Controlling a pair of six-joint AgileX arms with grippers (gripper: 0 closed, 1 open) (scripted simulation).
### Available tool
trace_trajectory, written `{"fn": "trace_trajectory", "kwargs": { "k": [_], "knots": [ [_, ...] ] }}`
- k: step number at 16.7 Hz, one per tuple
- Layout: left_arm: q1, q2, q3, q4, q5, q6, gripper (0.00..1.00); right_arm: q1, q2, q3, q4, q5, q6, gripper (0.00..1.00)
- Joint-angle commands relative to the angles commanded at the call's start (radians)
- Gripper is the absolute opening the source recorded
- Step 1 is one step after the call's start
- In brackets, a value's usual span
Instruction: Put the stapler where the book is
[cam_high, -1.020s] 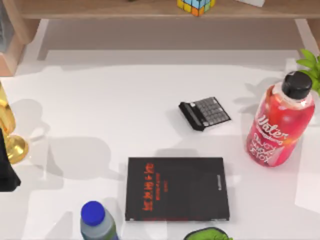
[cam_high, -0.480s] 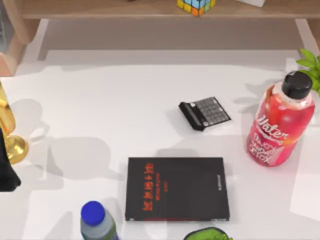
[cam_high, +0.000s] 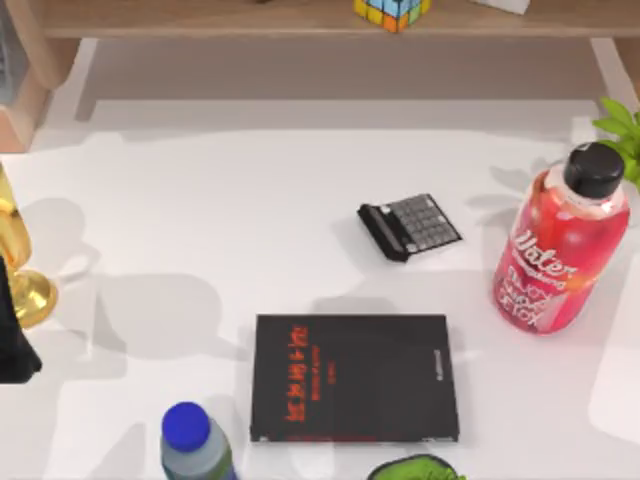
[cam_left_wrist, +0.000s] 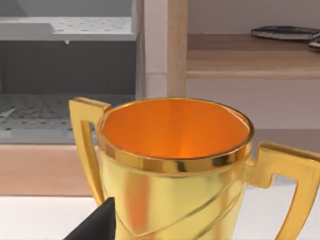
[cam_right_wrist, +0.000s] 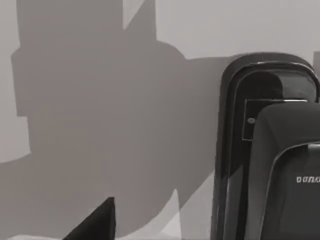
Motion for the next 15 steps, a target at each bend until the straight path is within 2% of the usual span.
{"fn": "trace_trajectory", "kwargs": {
  "k": [5,15],
  "knots": [
    [0.0,0.0,0.0,0.0,0.0,0.0,1.0,0.001,0.009,-0.006,0.01,0.0,0.001,1.0],
    [0.0,0.0,0.0,0.0,0.0,0.0,1.0,0.001,0.009,-0.006,0.01,0.0,0.001,0.25]
  ]
}}
